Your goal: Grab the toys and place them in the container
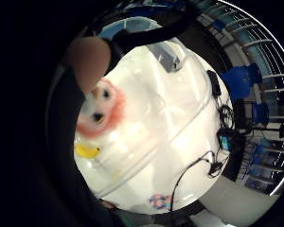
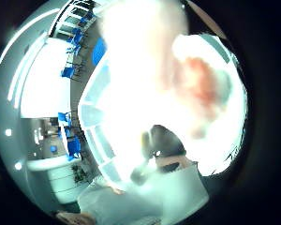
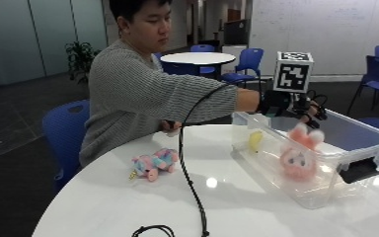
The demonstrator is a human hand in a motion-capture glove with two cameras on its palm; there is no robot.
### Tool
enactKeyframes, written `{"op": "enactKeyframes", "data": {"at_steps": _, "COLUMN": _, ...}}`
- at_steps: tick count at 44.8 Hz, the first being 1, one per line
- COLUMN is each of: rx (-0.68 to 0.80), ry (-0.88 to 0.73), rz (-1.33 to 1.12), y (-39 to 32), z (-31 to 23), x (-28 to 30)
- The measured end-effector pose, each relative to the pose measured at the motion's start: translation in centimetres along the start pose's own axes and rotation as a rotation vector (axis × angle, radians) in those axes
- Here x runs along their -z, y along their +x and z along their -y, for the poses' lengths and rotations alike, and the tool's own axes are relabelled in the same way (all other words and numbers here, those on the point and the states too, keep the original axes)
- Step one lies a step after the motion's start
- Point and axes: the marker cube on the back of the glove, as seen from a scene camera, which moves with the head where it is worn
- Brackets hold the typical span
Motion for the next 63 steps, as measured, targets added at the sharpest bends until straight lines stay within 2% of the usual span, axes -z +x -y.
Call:
{"op": "enactKeyframes", "data": {"at_steps": 11, "rx": 0.026, "ry": 0.004, "rz": 0.04, "y": 0.9, "z": -2.0, "x": 0.0}}
{"op": "enactKeyframes", "data": {"at_steps": 17, "rx": 0.075, "ry": 0.003, "rz": 0.052, "y": 1.6, "z": -4.9, "x": 0.1}}
{"op": "enactKeyframes", "data": {"at_steps": 23, "rx": 0.131, "ry": 0.014, "rz": 0.126, "y": 4.7, "z": -11.3, "x": 1.6}}
{"op": "enactKeyframes", "data": {"at_steps": 29, "rx": 0.097, "ry": 0.07, "rz": 0.078, "y": 11.2, "z": -20.4, "x": 2.5}}
{"op": "enactKeyframes", "data": {"at_steps": 33, "rx": -0.011, "ry": 0.073, "rz": 0.035, "y": 14.9, "z": -25.4, "x": 1.7}}
{"op": "enactKeyframes", "data": {"at_steps": 39, "rx": -0.062, "ry": 0.019, "rz": 0.073, "y": 18.2, "z": -30.8, "x": 0.1}}
{"op": "enactKeyframes", "data": {"at_steps": 49, "rx": -0.005, "ry": -0.039, "rz": 0.093, "y": 17.1, "z": -35.9, "x": -4.7}}
{"op": "enactKeyframes", "data": {"at_steps": 56, "rx": 0.035, "ry": -0.136, "rz": 0.091, "y": 15.3, "z": -38.8, "x": -9.7}}
{"op": "enactKeyframes", "data": {"at_steps": 63, "rx": 0.04, "ry": -0.137, "rz": 0.04, "y": 14.5, "z": -40.4, "x": -12.2}}
